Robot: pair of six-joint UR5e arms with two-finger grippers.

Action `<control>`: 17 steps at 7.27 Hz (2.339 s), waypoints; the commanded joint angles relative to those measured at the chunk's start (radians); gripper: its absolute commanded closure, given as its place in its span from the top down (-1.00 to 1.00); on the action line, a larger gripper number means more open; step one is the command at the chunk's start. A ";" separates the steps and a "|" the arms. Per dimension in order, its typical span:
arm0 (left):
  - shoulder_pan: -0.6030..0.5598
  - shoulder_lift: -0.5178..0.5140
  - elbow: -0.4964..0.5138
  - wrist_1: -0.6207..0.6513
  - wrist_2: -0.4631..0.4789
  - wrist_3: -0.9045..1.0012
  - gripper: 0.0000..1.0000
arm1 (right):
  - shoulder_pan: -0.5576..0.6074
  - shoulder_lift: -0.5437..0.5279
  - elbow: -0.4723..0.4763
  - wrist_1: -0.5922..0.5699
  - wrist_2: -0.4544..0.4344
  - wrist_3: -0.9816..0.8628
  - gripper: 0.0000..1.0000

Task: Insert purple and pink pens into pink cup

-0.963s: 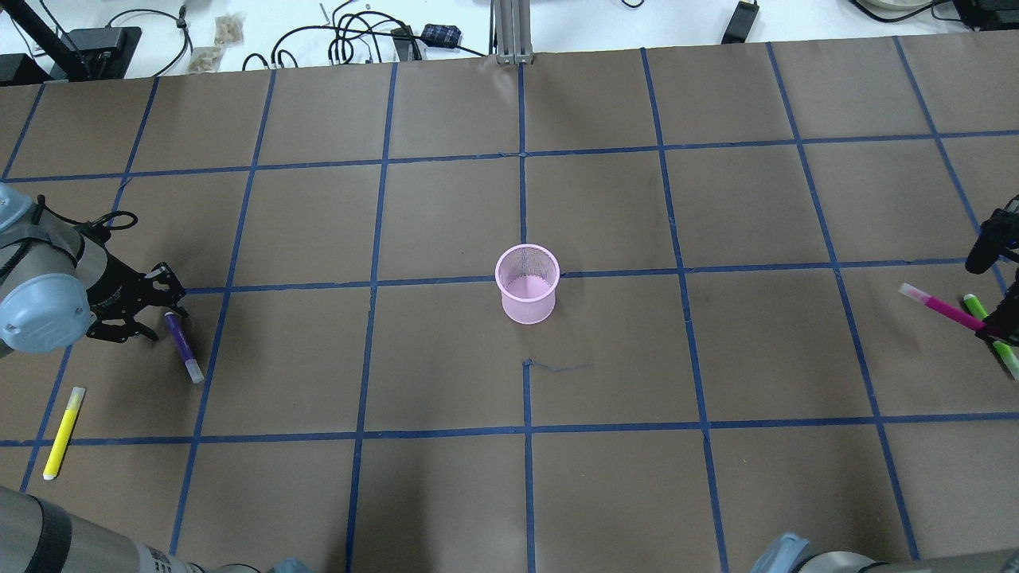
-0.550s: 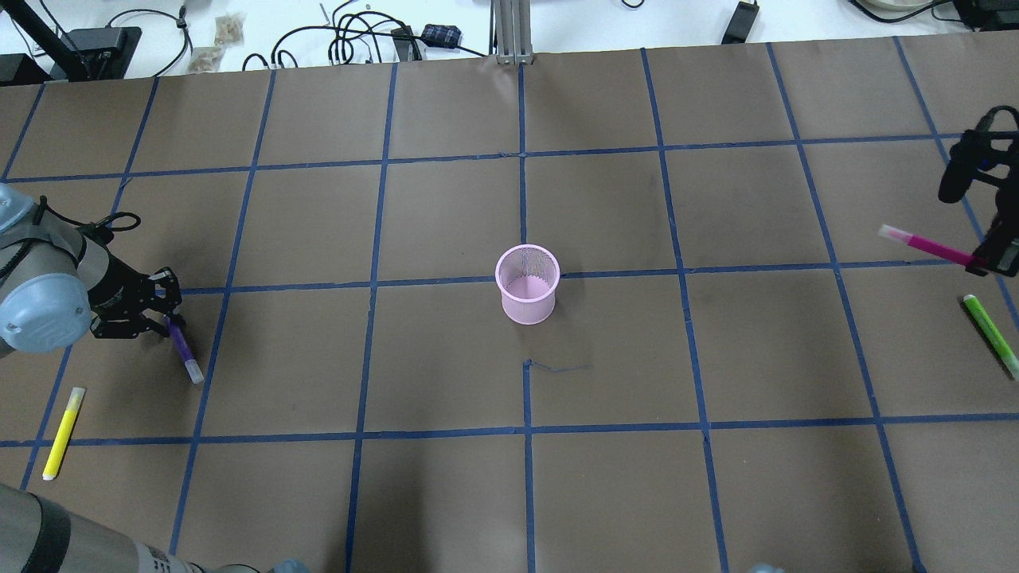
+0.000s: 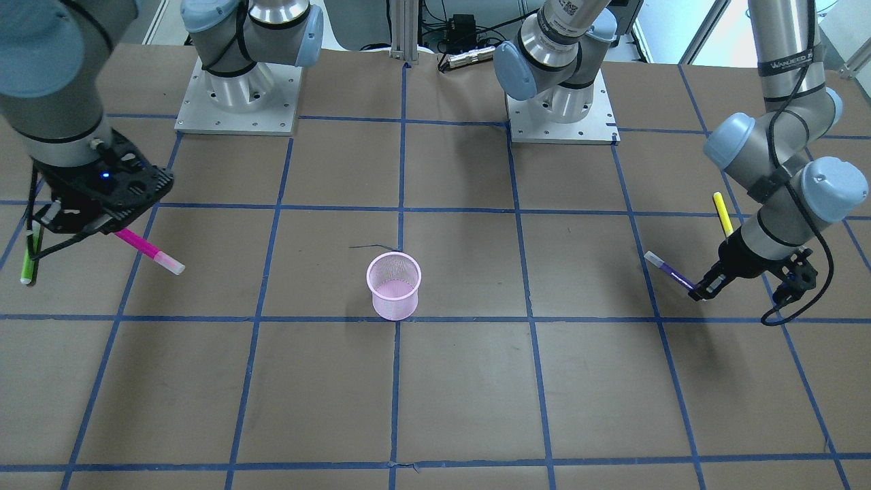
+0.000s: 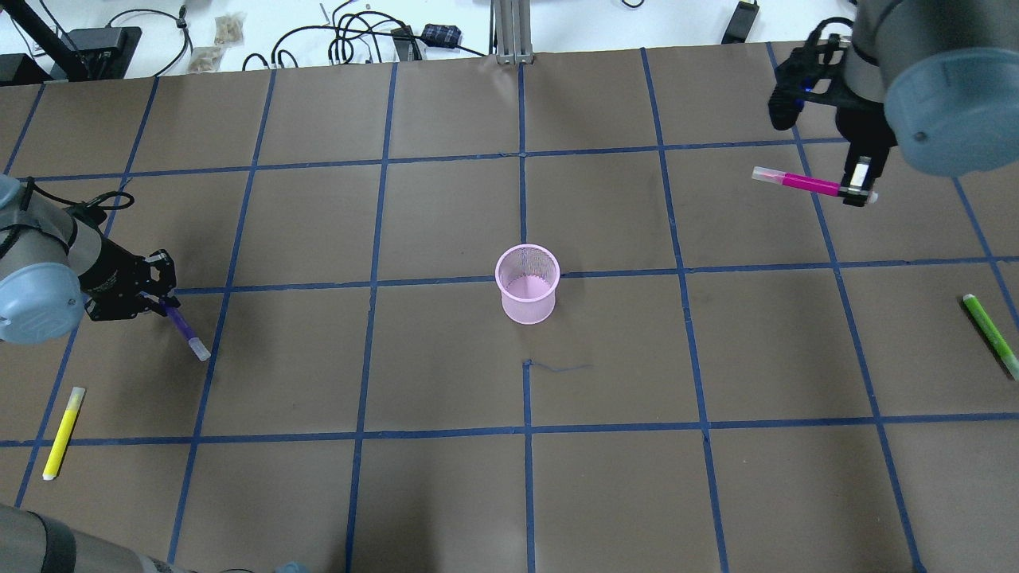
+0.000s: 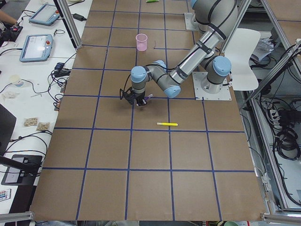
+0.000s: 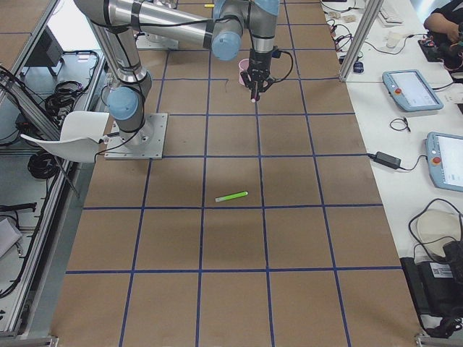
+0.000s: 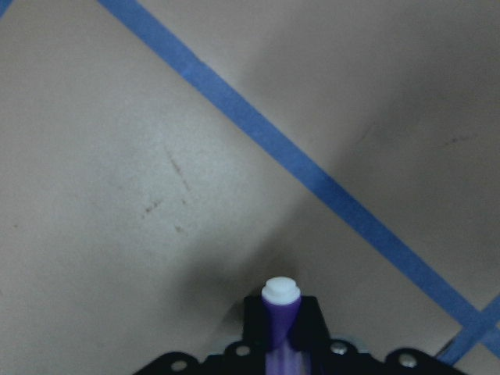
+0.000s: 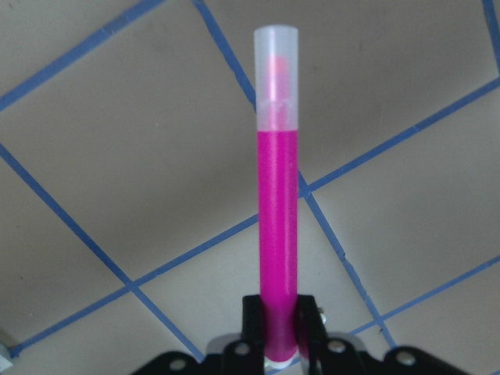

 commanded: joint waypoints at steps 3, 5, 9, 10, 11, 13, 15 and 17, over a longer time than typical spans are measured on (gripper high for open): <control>-0.160 0.125 0.042 -0.005 -0.023 0.001 -1.00 | 0.371 0.116 -0.079 0.091 -0.164 0.231 -1.00; -0.208 0.178 0.034 -0.017 -0.026 0.003 -1.00 | 0.512 0.194 -0.088 0.092 -0.243 0.230 -1.00; -0.328 0.222 0.034 -0.040 0.000 -0.012 -1.00 | 0.597 0.304 -0.113 0.092 -0.294 0.233 -1.00; -0.357 0.219 0.034 -0.037 -0.001 -0.015 -1.00 | 0.608 0.324 -0.116 0.092 -0.297 0.233 -1.00; -0.365 0.216 0.034 -0.037 -0.004 -0.026 -1.00 | 0.625 0.352 -0.139 0.091 -0.297 0.233 -1.00; -0.368 0.216 0.033 -0.036 -0.001 -0.028 -1.00 | 0.631 0.398 -0.202 0.106 -0.293 0.233 -1.00; -0.369 0.218 0.033 -0.036 -0.001 -0.029 -1.00 | 0.631 0.413 -0.200 0.109 -0.296 0.230 -1.00; -0.394 0.218 0.034 -0.036 -0.001 -0.055 -1.00 | 0.631 0.415 -0.200 0.100 -0.299 0.230 0.16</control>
